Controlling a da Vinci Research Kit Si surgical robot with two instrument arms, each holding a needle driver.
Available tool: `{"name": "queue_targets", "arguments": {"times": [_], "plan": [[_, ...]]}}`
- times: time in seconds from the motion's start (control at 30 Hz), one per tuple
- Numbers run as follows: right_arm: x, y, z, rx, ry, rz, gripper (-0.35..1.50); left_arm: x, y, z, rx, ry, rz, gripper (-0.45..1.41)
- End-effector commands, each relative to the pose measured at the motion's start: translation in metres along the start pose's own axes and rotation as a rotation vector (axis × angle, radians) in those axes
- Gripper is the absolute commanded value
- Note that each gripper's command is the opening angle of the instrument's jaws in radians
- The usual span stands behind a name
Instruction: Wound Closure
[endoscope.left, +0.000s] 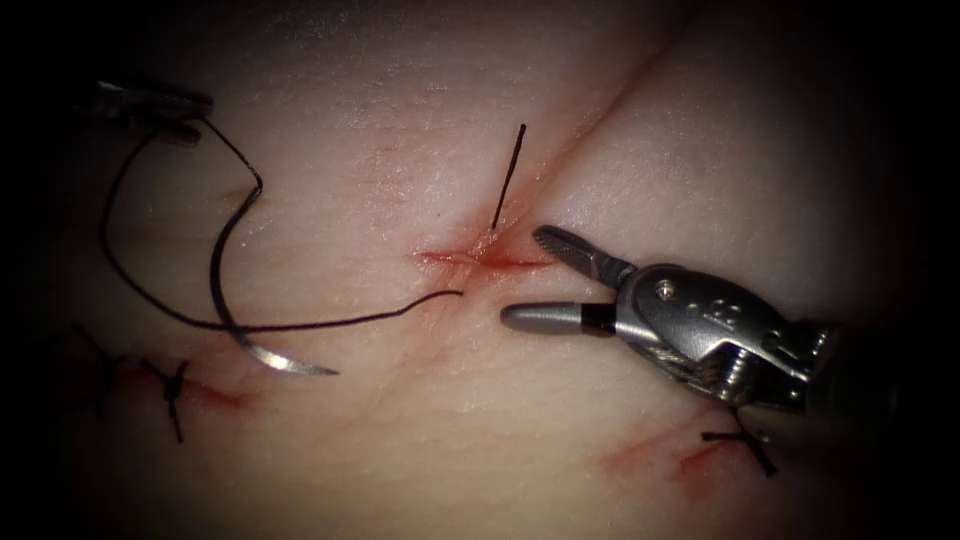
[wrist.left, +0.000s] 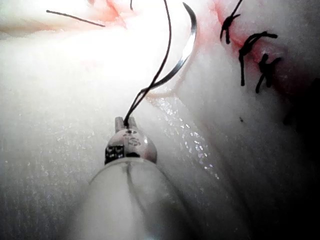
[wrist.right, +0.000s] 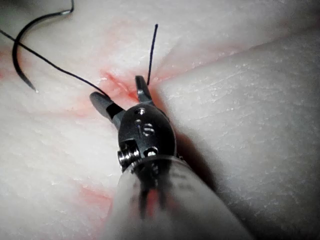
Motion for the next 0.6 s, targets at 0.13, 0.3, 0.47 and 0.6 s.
{"name": "queue_targets", "arguments": {"times": [0.13,0.3,0.47,0.6], "plan": [[-0.0006,-0.0006,0.0010,0.000,-0.001,0.002,0.99,0.0001,0.0005,0.0003,-0.003,0.009,-0.057,-0.45],[-0.0006,-0.0005,0.0009,0.000,-0.001,0.003,0.99,0.0009,0.0006,-0.0001,-0.004,0.020,-0.113,-0.45],[-0.0005,-0.0005,0.0007,0.003,0.003,0.028,1.04,0.0025,0.0004,-0.0011,0.004,0.062,-0.255,-0.45],[0.0009,-0.0003,-0.0006,0.013,0.001,0.066,1.23,0.0047,-0.0001,-0.0027,-0.015,0.141,-0.318,-0.45]]}}
